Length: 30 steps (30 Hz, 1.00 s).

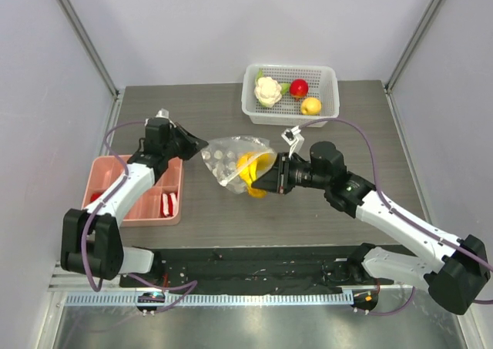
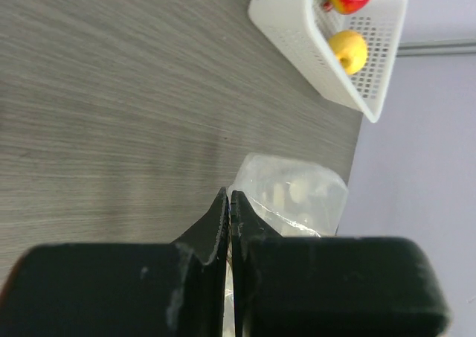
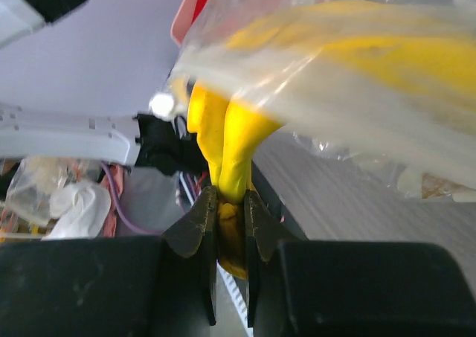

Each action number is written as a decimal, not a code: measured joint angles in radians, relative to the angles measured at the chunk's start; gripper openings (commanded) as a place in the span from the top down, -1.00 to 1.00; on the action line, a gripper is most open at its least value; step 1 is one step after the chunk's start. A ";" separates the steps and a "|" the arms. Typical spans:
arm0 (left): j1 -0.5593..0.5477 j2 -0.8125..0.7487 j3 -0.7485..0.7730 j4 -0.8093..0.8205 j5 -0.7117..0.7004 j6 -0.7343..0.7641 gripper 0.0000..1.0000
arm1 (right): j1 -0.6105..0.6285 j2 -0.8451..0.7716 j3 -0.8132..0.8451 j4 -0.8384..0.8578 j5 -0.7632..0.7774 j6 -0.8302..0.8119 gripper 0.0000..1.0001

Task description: Open the zip-top bag and remove the fake food

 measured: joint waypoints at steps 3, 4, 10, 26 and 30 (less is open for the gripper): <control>0.002 0.035 0.001 -0.010 -0.014 -0.008 1.00 | 0.000 -0.020 -0.041 -0.053 -0.082 -0.016 0.98; 0.003 0.041 0.001 -0.012 -0.021 -0.012 1.00 | 0.000 -0.031 -0.056 -0.069 -0.111 -0.027 0.98; 0.005 0.064 0.026 -0.058 -0.069 -0.055 1.00 | 0.002 -0.121 -0.101 -0.142 -0.307 -0.117 0.98; -0.072 0.124 0.064 -0.175 -0.188 -0.056 1.00 | 0.039 0.109 0.124 0.219 -0.440 0.010 0.98; -0.072 0.053 0.042 -0.197 -0.236 -0.025 1.00 | 0.000 0.175 0.349 0.111 -0.273 -0.038 0.98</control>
